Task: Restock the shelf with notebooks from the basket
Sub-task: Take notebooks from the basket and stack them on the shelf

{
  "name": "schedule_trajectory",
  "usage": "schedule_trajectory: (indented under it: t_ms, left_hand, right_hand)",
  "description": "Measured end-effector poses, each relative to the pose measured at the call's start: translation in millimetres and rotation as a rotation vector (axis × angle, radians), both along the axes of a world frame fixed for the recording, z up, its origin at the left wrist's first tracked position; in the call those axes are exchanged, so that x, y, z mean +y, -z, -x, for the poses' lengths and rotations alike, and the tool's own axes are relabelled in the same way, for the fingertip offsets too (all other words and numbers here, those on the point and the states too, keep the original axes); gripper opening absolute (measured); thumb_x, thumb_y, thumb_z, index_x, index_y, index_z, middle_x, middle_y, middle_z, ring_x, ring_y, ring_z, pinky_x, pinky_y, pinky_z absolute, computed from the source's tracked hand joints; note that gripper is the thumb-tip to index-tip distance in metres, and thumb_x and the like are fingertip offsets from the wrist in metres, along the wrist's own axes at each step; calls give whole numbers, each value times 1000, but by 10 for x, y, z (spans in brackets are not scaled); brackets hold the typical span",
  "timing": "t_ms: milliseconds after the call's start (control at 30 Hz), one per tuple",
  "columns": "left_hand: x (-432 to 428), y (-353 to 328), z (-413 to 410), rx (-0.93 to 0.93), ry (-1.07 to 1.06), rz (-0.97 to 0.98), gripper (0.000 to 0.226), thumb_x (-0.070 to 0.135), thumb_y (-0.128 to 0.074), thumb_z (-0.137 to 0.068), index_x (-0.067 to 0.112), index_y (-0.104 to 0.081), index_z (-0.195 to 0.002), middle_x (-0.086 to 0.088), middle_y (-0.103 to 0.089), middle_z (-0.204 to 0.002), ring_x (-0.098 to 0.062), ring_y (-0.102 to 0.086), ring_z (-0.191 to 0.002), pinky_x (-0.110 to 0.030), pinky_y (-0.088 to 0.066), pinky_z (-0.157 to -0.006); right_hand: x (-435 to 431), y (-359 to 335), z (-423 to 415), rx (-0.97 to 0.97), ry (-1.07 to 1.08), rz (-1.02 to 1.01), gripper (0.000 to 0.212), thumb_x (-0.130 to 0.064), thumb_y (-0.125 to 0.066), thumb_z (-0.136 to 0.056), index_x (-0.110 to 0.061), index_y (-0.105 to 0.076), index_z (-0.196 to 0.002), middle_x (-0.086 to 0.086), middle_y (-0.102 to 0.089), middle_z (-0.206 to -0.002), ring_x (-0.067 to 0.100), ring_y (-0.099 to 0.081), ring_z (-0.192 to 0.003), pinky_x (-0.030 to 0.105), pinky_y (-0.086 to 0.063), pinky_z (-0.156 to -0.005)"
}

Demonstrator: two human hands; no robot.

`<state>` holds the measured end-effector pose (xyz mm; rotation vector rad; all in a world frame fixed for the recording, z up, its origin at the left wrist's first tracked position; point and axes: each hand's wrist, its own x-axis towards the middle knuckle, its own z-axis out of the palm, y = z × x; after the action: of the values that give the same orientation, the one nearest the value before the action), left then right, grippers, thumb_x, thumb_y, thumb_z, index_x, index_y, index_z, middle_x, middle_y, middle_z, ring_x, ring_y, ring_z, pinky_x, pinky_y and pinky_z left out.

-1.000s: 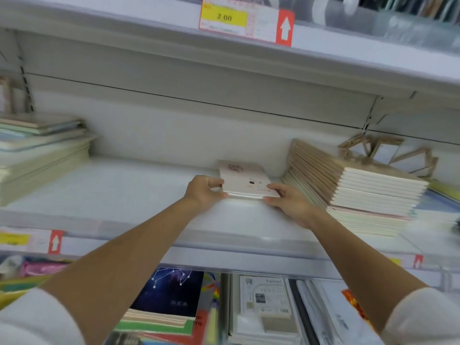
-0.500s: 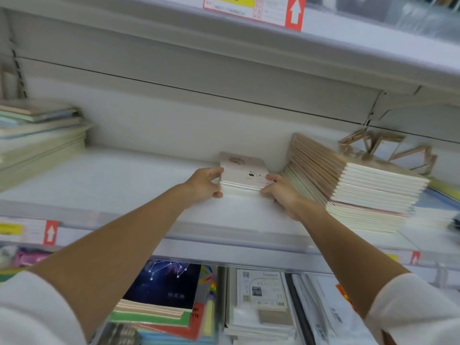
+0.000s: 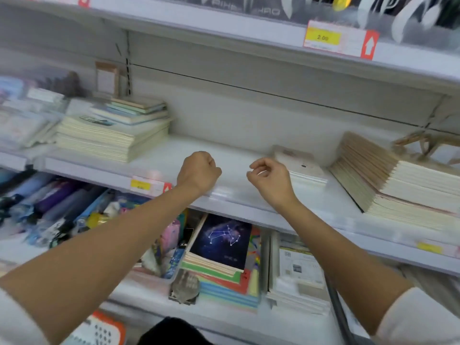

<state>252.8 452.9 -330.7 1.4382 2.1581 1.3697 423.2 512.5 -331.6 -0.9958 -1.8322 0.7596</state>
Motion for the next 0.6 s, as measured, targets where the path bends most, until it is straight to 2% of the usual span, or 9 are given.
schedule_trajectory:
  t_ms: [100,167,267,333,400,500,600]
  left_hand:
    - [-593,139,427,22,-67,57,28,8,-63,-79,14,-46,-57,0,-52,-62,-20,-52,-67,-27,-39,-61]
    - [-1016,287,705,19,-120,111,30,8,-63,-79,11,-44,-56,-5,-52,-61,-22,-52,-64,-31,-43,-60]
    - [-1644,595,1104,1,-199,188,37,6,-62,-77,13,-36,-52,-7,-40,-55,-22,-40,-54,-30,-35,-56]
    - [-2038,833,1339,-35,-284,243,39,7,-63,-77,13,-35,-51,-5,-37,-53,-21,-39,-54,-28,-35,-56]
    - [-2411,1072,1525,-83,-350,306,37,9,-66,-78,12,-37,-53,-5,-36,-54,-19,-37,-52,-24,-33,-51]
    - [-2921,1399,1742,-186,-436,406,22,7,-66,-76,9,-50,-61,-9,-45,-63,-21,-43,-60,-25,-33,-54]
    - [-3384,1748,1909,-251,-500,507,28,8,-67,-77,10,-51,-54,-7,-49,-61,-20,-46,-59,-24,-35,-56]
  right_hand:
    - [-477,197,469,-83,-152,60,10,-11,-71,-78,-20,-65,-79,-4,-60,-71,4,-52,-59,15,-46,-62]
    - [-803,369,794,-126,-250,108,9,-11,-72,-78,-18,-66,-80,-2,-61,-72,7,-54,-63,18,-47,-66]
    - [-1277,643,1259,-186,-378,174,8,-7,-73,-79,-11,-67,-82,2,-61,-72,6,-54,-62,16,-45,-65]
    - [-1563,846,1550,-234,-455,199,11,-8,-74,-78,-15,-66,-77,2,-63,-72,9,-56,-65,24,-48,-70]
    - [-1828,1072,1803,-268,-529,257,16,-8,-74,-78,-21,-64,-74,4,-64,-73,13,-58,-68,34,-52,-74]
    - [-2190,1425,2071,-330,-666,370,12,-9,-73,-82,-18,-66,-81,14,-65,-82,16,-59,-68,32,-50,-68]
    - [-2466,1804,2187,-438,-771,446,8,-13,-71,-84,-10,-69,-92,10,-66,-85,18,-61,-72,34,-51,-70]
